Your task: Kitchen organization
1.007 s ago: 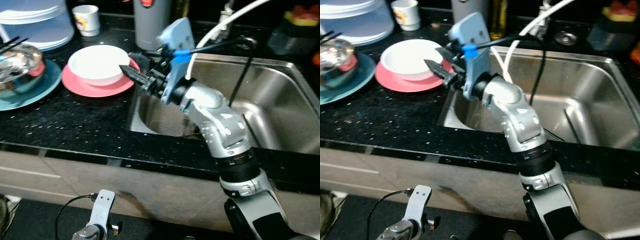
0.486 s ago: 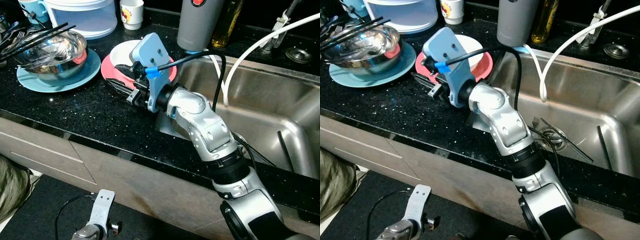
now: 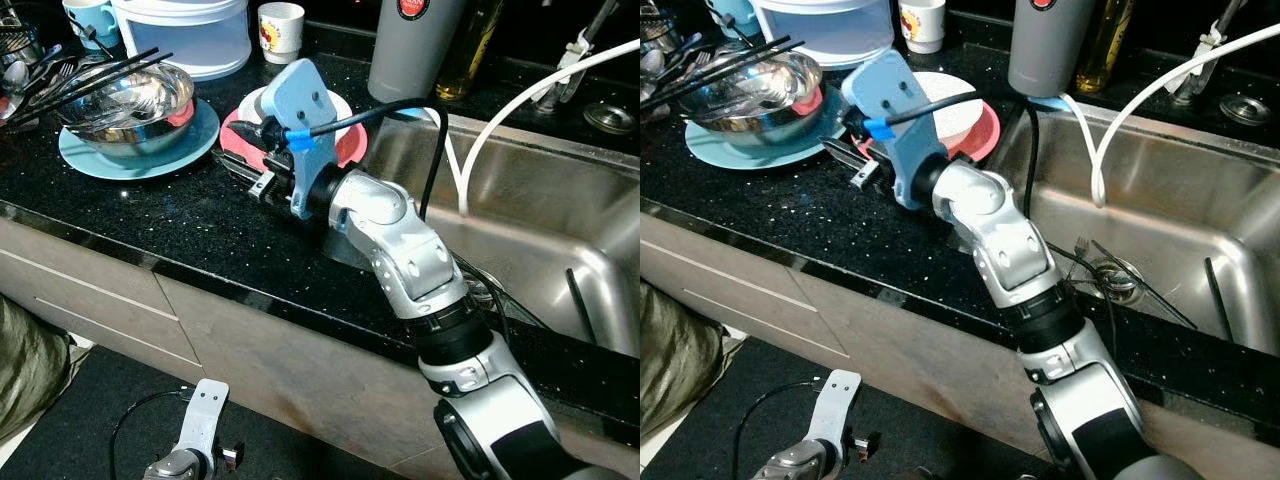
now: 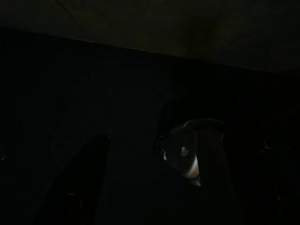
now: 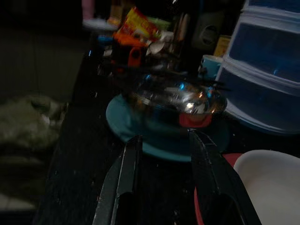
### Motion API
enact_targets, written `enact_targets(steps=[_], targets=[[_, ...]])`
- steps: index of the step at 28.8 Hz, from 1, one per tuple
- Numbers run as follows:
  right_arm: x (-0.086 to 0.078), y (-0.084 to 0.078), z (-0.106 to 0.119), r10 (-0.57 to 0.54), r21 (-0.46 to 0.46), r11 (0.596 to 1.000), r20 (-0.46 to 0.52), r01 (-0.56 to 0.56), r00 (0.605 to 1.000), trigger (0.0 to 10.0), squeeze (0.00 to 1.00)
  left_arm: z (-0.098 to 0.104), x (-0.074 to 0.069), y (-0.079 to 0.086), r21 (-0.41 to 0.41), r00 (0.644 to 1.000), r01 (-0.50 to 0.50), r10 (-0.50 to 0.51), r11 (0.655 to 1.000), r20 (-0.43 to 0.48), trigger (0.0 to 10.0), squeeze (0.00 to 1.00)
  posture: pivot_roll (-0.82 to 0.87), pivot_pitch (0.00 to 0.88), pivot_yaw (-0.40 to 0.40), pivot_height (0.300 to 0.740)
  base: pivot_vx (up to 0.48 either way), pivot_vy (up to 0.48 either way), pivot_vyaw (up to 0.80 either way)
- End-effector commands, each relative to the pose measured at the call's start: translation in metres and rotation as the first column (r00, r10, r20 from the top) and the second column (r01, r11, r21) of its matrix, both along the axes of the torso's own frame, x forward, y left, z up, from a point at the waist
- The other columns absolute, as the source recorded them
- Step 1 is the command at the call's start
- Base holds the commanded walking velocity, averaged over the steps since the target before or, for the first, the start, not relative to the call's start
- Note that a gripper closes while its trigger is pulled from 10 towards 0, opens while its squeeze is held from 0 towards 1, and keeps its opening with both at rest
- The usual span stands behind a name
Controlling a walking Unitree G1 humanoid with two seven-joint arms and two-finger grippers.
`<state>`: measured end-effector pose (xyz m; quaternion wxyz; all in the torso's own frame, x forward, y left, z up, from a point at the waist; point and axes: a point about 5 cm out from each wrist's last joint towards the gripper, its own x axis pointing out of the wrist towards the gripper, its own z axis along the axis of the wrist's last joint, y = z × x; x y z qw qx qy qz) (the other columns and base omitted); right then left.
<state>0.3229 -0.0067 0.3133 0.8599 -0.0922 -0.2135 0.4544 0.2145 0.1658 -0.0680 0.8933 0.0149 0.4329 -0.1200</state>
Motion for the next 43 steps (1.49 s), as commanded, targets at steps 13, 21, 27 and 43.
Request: enact_targets(steps=[13, 21, 27, 43], targets=[[0.008, -0.013, 0.003, -0.061, 0.095, 0.993, -0.06, 0.066, 0.996, 10.0, 0.0, -0.007, -0.011, 0.004, 0.028, 0.998, -0.023, 0.025, 0.999, -0.056, 10.0, 0.0, 0.02, 0.138, -0.024, 0.74, -0.103, 0.0, 0.12], [0.009, -0.015, 0.002, -0.081, 0.082, 0.993, -0.057, 0.086, 0.995, 10.0, 0.0, -0.006, -0.01, 0.004, 0.032, 0.999, -0.025, 0.026, 0.999, -0.047, 10.0, 0.0, 0.02, 0.14, -0.022, 0.74, -0.037, 0.0, 0.78], [0.008, -0.016, 0.001, -0.085, 0.074, 0.993, -0.054, 0.089, 0.995, 10.0, 0.0, -0.006, -0.01, 0.004, 0.031, 0.999, -0.024, 0.026, 0.999, -0.048, 10.0, 0.0, 0.02, 0.14, -0.022, 0.74, 0.0, 0.0, 0.78], [0.012, -0.017, 0.006, -0.14, 0.064, 0.988, -0.015, 0.141, 0.99, 10.0, 0.0, -0.006, -0.01, 0.004, 0.029, 0.998, -0.031, 0.033, 0.999, -0.048, 10.0, 0.0, 0.01, 0.14, -0.026, 0.74, 0.0, 0.0, 0.68]])
